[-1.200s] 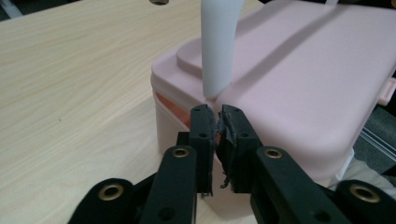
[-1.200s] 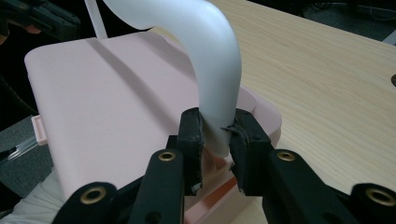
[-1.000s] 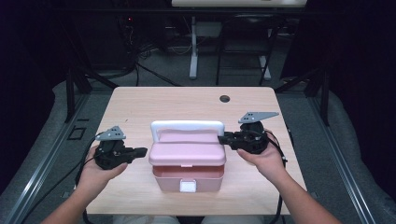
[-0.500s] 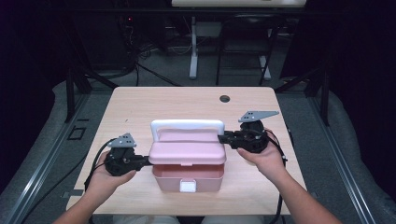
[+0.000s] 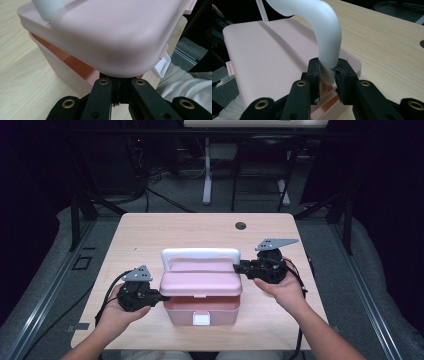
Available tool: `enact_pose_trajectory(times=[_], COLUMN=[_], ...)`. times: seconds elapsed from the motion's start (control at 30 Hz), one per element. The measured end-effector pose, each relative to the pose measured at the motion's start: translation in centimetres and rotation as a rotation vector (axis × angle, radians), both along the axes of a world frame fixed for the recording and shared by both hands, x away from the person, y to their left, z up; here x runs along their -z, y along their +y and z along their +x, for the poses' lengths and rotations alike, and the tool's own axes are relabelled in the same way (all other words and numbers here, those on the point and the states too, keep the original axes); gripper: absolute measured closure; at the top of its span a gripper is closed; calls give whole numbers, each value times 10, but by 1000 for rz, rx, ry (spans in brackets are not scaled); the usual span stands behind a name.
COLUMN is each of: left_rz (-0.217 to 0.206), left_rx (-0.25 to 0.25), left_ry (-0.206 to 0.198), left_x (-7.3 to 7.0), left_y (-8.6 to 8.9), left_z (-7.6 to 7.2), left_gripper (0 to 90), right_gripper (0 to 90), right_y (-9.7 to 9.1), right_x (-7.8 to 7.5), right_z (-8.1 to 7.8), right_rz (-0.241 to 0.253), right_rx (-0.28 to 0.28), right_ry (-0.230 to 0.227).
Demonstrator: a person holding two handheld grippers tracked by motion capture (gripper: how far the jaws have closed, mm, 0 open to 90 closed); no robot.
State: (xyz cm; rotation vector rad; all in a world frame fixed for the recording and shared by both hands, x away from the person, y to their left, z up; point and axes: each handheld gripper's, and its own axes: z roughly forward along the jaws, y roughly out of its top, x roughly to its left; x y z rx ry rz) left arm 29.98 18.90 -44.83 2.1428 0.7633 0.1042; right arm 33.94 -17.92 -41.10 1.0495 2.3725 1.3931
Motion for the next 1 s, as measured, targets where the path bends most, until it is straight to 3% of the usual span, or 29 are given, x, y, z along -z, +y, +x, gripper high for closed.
enact_pose_trajectory(times=[0.43, 0.6, 1.0], left_rz=[-1, -2, -21], left_rx=[2, -2, -12], left_ry=[-12, -15, -28], left_x=[-3, -6, -17], left_y=[-2, -2, -1], left_z=[-1, 0, 4], left_gripper=[900, 900, 900], right_gripper=[736, 688, 694], right_y=[-1, -2, -16], right_x=[2, 1, -4], right_z=[0, 0, -6], right_rz=[1, 12, 29], right_rx=[0, 4, 43], right_ry=[0, 2, -31])
